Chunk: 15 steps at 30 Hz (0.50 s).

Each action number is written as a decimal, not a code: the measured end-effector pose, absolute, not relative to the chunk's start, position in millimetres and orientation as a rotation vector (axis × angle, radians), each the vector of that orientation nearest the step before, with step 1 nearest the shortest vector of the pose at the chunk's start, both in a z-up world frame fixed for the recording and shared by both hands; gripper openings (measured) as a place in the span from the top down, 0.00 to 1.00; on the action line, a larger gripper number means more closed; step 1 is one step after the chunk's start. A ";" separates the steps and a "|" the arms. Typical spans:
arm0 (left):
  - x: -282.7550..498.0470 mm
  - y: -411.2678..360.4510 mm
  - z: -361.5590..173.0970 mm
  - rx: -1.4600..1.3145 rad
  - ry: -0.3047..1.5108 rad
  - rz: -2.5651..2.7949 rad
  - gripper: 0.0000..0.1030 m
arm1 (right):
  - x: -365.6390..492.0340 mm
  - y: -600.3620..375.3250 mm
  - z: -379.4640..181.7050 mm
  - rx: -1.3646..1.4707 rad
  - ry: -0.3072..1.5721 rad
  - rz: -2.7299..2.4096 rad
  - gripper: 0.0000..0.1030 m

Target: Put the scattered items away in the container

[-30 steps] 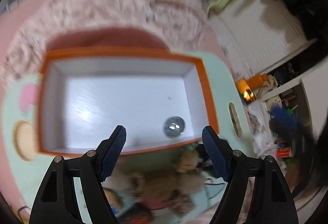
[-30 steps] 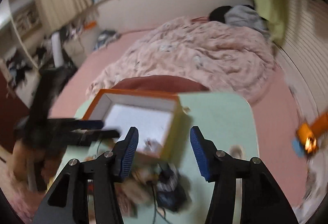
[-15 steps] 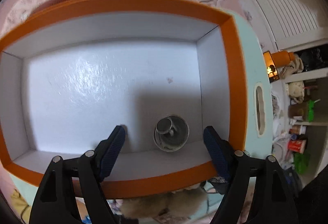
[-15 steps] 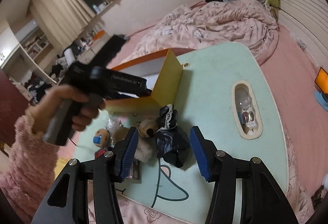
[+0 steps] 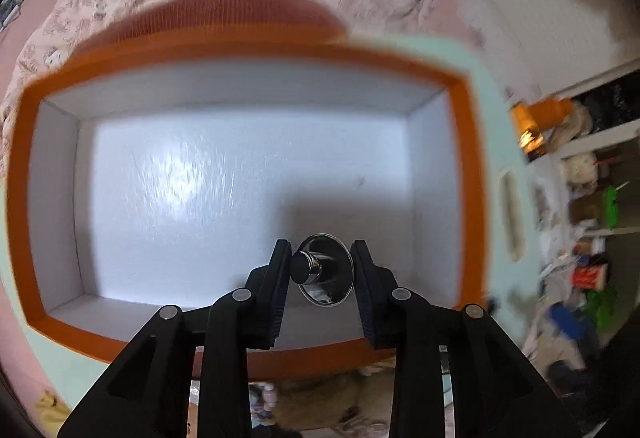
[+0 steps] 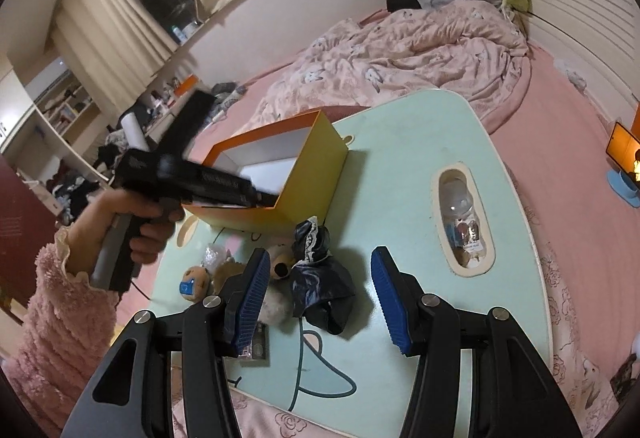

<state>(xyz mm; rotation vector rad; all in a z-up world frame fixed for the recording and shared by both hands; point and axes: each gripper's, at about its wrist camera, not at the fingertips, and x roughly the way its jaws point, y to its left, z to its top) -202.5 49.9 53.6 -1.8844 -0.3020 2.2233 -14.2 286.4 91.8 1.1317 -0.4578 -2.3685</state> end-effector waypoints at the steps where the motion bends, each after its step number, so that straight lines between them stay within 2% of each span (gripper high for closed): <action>1: -203.7 46.8 62.2 -1.853 -0.323 2.234 0.69 | -14.2 285.9 91.4 1.133 -0.454 -2.369 0.50; 6: -202.0 41.8 92.9 -1.785 -0.343 2.274 0.69 | -13.0 283.8 91.2 1.127 -0.447 -2.365 0.50; 7: -201.7 40.7 92.2 -1.804 -0.359 2.270 0.66 | -13.1 283.6 90.7 1.129 -0.448 -2.364 0.50; 9: -202.2 42.4 85.2 -1.853 -0.407 2.224 0.52 | -13.1 282.7 89.3 1.137 -0.453 -2.359 0.50; 10: -200.6 45.5 84.5 -1.838 -0.414 2.222 0.52 | -12.9 282.2 88.6 1.139 -0.455 -2.356 0.50; 11: -197.7 50.1 86.2 -1.808 -0.372 2.250 0.53 | -13.1 282.1 87.9 1.141 -0.454 -2.354 0.50; 13: -193.5 58.6 88.7 -1.781 -0.296 2.270 0.80 | -12.8 281.8 87.1 1.147 -0.453 -2.350 0.50; 15: -191.4 60.8 87.0 -1.784 -0.301 2.235 0.80 | -13.2 282.5 87.3 1.147 -0.453 -2.348 0.50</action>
